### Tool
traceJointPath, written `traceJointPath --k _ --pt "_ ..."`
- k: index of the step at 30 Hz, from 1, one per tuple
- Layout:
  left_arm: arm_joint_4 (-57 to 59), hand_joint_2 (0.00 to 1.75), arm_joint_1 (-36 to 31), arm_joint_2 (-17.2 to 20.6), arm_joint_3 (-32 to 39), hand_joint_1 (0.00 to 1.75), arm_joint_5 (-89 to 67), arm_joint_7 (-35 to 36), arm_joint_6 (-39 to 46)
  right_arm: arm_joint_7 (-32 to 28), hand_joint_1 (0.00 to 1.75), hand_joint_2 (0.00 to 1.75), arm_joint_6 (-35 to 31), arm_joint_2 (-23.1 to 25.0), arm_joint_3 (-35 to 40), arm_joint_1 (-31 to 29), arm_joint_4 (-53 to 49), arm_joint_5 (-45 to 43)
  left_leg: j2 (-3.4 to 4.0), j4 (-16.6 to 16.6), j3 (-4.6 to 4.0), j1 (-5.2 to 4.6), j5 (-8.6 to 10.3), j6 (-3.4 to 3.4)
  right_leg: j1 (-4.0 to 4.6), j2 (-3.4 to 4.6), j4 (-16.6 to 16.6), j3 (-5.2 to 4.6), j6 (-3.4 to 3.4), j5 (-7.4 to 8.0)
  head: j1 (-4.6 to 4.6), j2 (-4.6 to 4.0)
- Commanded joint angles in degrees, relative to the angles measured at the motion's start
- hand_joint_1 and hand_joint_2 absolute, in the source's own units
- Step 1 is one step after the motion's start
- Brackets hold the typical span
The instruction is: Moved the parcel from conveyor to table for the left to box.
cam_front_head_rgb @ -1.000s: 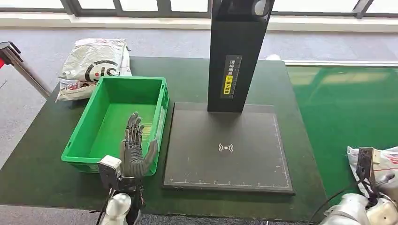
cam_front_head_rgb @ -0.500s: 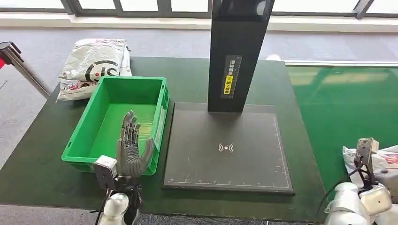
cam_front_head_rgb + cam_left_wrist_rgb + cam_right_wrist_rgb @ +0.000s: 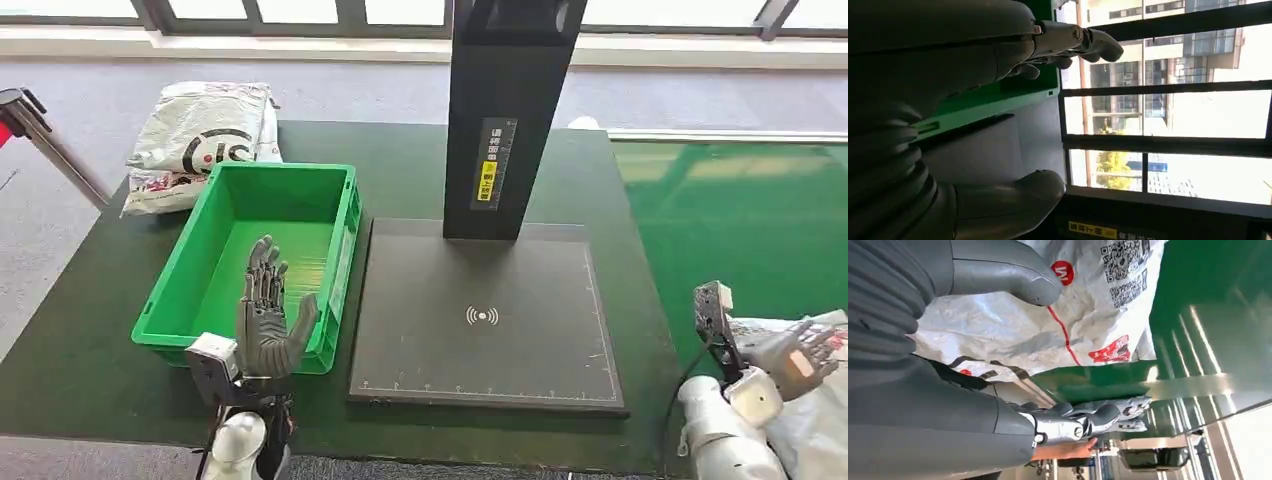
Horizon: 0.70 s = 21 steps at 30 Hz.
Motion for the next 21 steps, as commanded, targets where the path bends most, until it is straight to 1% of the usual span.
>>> traceJointPath --k 1,2,5,6,7,8,10,13,14,16,19,21 --pt "0.0 1.75 0.7 -1.1 3.1 0.00 0.9 0.2 0.2 2.6 0.00 1.75 2.7 -1.7 5.9 -4.6 12.7 2.5 0.33 0.0 0.15 0.03 -0.07 -0.02 0.04 0.25 -0.1 0.08 -0.06 0.04 0.00 0.00" --pt "-0.3 1.75 1.0 -1.0 3.2 0.00 1.0 0.2 0.2 6.0 0.00 1.75 4.4 -1.7 6.7 -4.5 13.0 4.2 0.31 0.0 0.12 0.02 -0.06 -0.01 0.03 0.25 0.0 0.04 -0.05 0.03 0.00 0.00" --pt "-0.4 1.75 1.4 -1.1 3.6 0.00 1.0 0.2 0.0 11.1 0.00 1.75 5.9 -2.1 8.1 -3.3 12.9 5.4 0.20 0.0 0.10 0.00 -0.04 -0.01 0.01 0.15 0.0 0.05 -0.04 0.01 0.00 0.00" --pt "-0.4 1.75 1.4 -1.2 3.6 0.00 0.9 0.2 0.0 12.5 0.00 1.75 5.8 -2.3 8.6 -2.9 12.8 5.4 0.20 -0.1 0.13 0.00 -0.03 -0.02 0.02 0.13 -0.1 0.08 -0.06 0.02 0.00 0.00" --pt "-0.4 1.75 1.5 -1.3 3.9 0.00 0.8 0.2 -0.1 15.1 0.00 1.75 4.1 -2.7 8.7 -2.1 12.6 5.4 0.14 -0.1 0.13 0.04 -0.05 -0.02 0.05 0.08 -0.1 0.12 -0.06 0.00 0.00 0.00" --pt "-0.4 1.75 1.6 -1.4 4.1 0.00 0.8 0.2 -0.1 16.2 0.00 1.75 3.2 -2.9 9.3 -1.7 12.6 5.4 0.19 -0.1 0.19 0.02 -0.05 -0.02 0.04 0.10 -0.1 0.16 -0.08 0.00 0.00 0.00" --pt "-0.6 1.75 1.8 -1.5 4.4 0.00 0.6 0.2 -0.2 18.0 0.00 1.75 0.0 -3.8 8.6 -0.9 12.6 5.4 0.10 -0.1 0.15 0.02 -0.06 -0.01 0.03 0.04 -0.1 0.14 -0.05 -0.02 0.00 0.00" --pt "-0.8 1.75 2.2 -1.6 5.0 0.00 0.8 0.2 -0.2 19.0 0.00 1.75 0.0 -4.3 7.1 0.6 8.5 5.4 0.01 -0.1 0.12 0.01 -0.04 -0.01 0.02 -0.04 -0.1 0.13 -0.04 -0.03 0.00 0.00" --pt "-0.8 1.75 2.3 -1.5 5.1 0.00 0.9 0.2 -0.3 19.9 0.00 1.75 0.0 -4.9 7.9 0.9 7.8 5.4 0.02 -0.1 0.19 0.00 -0.05 -0.01 0.02 -0.05 -0.1 0.19 -0.06 -0.04 0.00 0.00" --pt "-0.8 1.75 2.5 -1.5 5.2 0.00 1.0 0.2 -0.4 20.6 0.00 1.75 0.0 -5.6 8.9 0.8 7.9 5.4 0.03 0.0 0.08 -0.03 -0.04 0.00 -0.02 0.01 -0.1 0.06 -0.03 -0.03 0.00 0.00" --pt "-0.3 1.75 2.3 -1.5 5.0 0.00 1.0 0.2 -0.6 20.8 0.00 1.75 0.0 -6.1 8.5 0.5 9.2 5.4 0.15 -0.1 0.17 0.00 -0.07 -0.01 0.02 0.08 -0.1 0.14 -0.07 0.00 0.00 0.00" --pt "-0.4 1.75 2.4 -1.5 4.7 0.00 0.9 0.2 -0.5 20.7 0.00 1.75 0.0 -6.0 8.2 1.0 8.8 5.3 0.05 0.0 0.05 -0.01 -0.04 -0.01 0.00 0.02 -0.1 0.04 -0.03 -0.01 0.00 0.00"
